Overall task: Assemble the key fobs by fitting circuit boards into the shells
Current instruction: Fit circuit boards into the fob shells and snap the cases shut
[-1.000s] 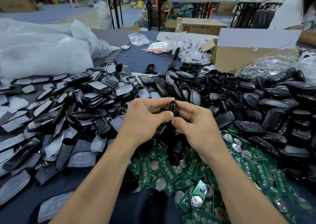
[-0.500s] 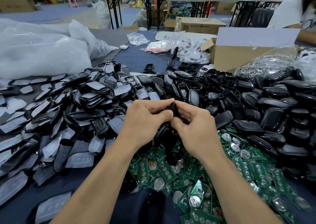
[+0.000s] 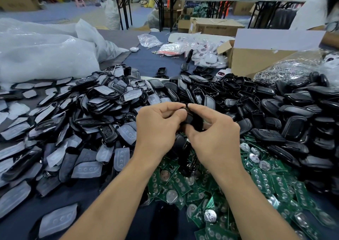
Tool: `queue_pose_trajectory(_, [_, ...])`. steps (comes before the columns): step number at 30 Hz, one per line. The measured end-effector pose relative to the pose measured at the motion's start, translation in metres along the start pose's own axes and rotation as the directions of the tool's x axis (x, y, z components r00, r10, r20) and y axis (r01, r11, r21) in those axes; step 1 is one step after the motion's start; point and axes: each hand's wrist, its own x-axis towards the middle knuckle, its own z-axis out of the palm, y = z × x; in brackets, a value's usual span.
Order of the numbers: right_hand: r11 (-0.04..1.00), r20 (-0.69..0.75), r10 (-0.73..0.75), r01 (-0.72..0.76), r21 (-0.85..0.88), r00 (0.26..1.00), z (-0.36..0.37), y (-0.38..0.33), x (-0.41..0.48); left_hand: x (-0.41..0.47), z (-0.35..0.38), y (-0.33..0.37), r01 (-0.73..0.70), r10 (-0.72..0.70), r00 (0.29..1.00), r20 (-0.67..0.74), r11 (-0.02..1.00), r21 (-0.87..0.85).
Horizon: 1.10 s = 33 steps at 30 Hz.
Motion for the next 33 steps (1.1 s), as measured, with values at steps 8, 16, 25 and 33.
queue_pose_trajectory(8, [0.988,-0.016,-0.050,0.052,0.149,0.999,-0.001,0.011,0.006,-0.004,0.001,0.005,-0.004,0.005,1.000,0.003,0.994,-0.113])
queue_pose_trajectory(16, [0.825,0.126,0.110,-0.161,0.542,0.986,-0.004,0.016,0.018,-0.002,-0.002,0.011,0.130,-0.100,0.988,0.118,0.949,-0.288])
queue_pose_trajectory(25, [0.804,0.111,0.066,-0.119,0.583,0.992,-0.011,0.015,0.019,-0.001,-0.004,0.010,0.144,-0.105,0.985,0.137,0.939,-0.312])
queue_pose_trajectory(33, [0.744,0.186,0.122,-0.214,0.634,0.975,-0.017,0.010,0.019,-0.001,-0.003,0.008,0.098,-0.055,0.989,0.137,0.940,-0.328])
